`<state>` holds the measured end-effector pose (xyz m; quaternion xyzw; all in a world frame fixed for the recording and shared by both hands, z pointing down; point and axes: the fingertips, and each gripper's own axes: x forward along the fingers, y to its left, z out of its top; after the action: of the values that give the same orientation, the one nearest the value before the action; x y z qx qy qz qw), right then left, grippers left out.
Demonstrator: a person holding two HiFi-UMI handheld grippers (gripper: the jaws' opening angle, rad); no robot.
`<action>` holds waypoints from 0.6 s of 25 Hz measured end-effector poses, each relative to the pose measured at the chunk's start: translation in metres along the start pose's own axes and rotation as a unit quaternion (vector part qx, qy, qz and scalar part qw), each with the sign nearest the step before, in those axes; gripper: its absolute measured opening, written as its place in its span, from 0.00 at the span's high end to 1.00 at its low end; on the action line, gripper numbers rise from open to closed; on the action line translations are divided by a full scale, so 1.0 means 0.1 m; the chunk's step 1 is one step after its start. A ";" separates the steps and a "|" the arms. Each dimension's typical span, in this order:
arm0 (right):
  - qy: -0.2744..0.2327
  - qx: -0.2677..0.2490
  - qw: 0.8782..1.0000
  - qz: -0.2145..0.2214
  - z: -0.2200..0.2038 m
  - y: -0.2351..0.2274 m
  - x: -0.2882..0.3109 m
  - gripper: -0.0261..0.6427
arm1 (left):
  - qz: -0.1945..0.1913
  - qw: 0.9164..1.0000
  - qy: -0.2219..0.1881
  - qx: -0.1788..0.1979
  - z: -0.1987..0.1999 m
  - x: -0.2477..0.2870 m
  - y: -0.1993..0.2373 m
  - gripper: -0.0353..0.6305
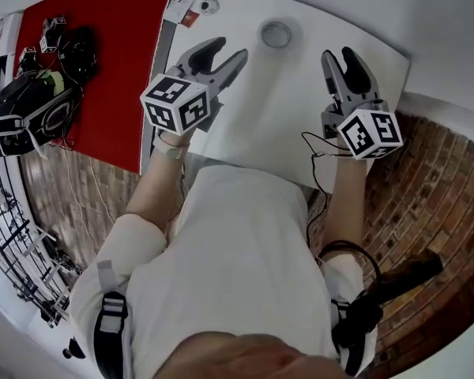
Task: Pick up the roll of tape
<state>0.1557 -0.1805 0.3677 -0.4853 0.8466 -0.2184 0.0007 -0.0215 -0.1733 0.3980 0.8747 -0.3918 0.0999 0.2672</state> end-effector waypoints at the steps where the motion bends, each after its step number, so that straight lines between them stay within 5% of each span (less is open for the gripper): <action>1: 0.008 0.001 1.000 -0.007 -0.04 -0.06 0.07 0.67 | 0.000 1.000 0.005 -0.002 -0.01 0.09 0.06 0.63; 15: 0.122 0.042 0.989 -0.078 -0.90 -0.65 1.01 0.58 | -0.009 0.996 0.080 -0.038 -0.46 1.10 0.77 0.57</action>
<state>0.1368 -0.2582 0.4939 -0.5193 0.7898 -0.3110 -0.0993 -0.0032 -0.2600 0.5087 0.8567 -0.3652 0.1520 0.3311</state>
